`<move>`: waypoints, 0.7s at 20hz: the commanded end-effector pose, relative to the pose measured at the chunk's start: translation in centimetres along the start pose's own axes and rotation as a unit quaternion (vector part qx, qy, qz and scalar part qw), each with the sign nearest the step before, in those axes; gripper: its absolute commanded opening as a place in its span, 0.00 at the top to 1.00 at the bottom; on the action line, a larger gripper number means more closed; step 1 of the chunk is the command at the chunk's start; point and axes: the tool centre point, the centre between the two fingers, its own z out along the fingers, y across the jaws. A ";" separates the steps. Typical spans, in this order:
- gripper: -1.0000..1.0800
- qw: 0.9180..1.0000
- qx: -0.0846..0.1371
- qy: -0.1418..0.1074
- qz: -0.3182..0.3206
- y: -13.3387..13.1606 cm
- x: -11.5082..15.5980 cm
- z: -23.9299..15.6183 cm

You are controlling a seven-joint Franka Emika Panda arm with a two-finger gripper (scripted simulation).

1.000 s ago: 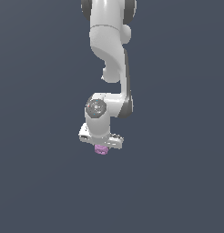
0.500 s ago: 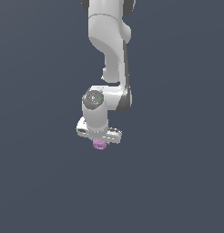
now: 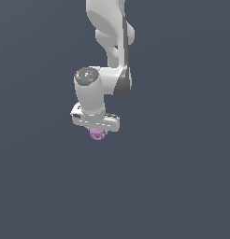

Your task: Pick up the object and move it to a goal position.

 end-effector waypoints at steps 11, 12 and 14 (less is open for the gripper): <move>1.00 1.000 0.001 0.000 0.000 4.7 -5.5 -10.4; 1.00 1.000 0.001 0.000 0.000 5.1 -6.0 -11.3; 1.00 1.000 0.001 0.000 0.000 5.9 -6.9 -13.0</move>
